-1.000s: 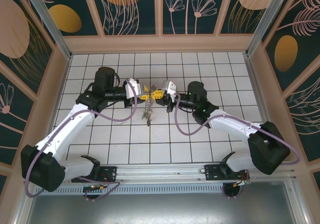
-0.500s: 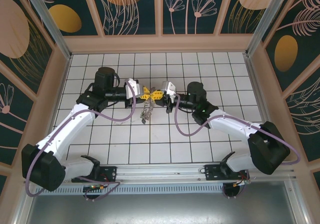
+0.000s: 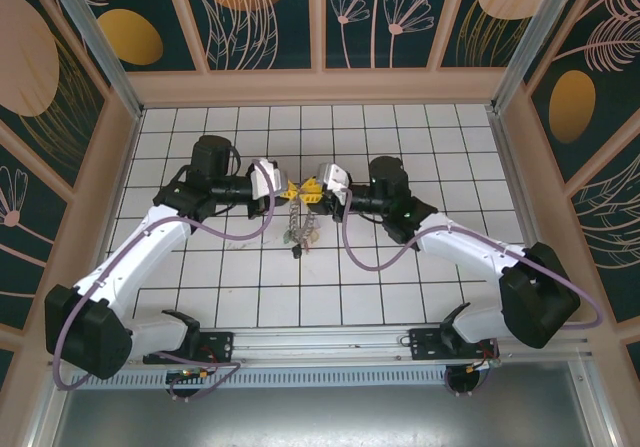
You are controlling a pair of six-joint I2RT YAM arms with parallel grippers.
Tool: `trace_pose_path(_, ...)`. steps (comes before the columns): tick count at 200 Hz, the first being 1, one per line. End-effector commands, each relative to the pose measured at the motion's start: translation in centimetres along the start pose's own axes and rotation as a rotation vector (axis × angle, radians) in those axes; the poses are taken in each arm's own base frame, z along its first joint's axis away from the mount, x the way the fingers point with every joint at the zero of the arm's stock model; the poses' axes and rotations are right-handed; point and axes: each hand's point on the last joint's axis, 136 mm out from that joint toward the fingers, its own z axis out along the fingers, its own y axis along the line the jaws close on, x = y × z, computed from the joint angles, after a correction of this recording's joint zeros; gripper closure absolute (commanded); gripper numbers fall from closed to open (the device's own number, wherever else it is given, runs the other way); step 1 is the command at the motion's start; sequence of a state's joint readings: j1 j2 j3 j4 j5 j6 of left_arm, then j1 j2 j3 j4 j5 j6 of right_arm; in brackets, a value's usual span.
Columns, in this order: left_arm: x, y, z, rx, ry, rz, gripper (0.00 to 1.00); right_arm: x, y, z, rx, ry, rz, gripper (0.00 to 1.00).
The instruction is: Put the keys on the keyring
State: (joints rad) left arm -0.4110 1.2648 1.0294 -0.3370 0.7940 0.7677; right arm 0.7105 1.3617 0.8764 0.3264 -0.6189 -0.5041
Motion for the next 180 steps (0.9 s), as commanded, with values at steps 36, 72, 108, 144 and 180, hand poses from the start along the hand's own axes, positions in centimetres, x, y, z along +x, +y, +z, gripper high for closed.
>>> trace_pose_path(36, -0.2, 0.4, -0.3, -0.001, 0.019, 0.046, 1.0, 0.3, 0.3, -0.2, -0.058, 0.1, -0.082, 0.77)
trace_pose_path(72, -0.3, 0.2, -0.1, 0.014, 0.006, 0.04, 1.0, 0.2, 0.2, 0.5, -0.074, 0.091, -0.075, 0.77)
trace_pose_path(108, -0.5, 0.4, -0.1, 0.013, -0.002, 0.034, 1.0, 0.4, 0.4, 1.0, -0.101, 0.089, -0.054, 0.76)
trace_pose_path(144, -0.9, 0.2, -0.1, 0.024, -0.023, 0.029, 1.0, 0.5, 0.9, 1.1, -0.126, 0.081, -0.044, 0.78)
trace_pose_path(180, -0.8, 0.3, 0.2, 0.036, -0.028, -0.011, 1.0, 0.2, 0.7, 1.4, -0.111, 0.062, -0.045, 0.81)
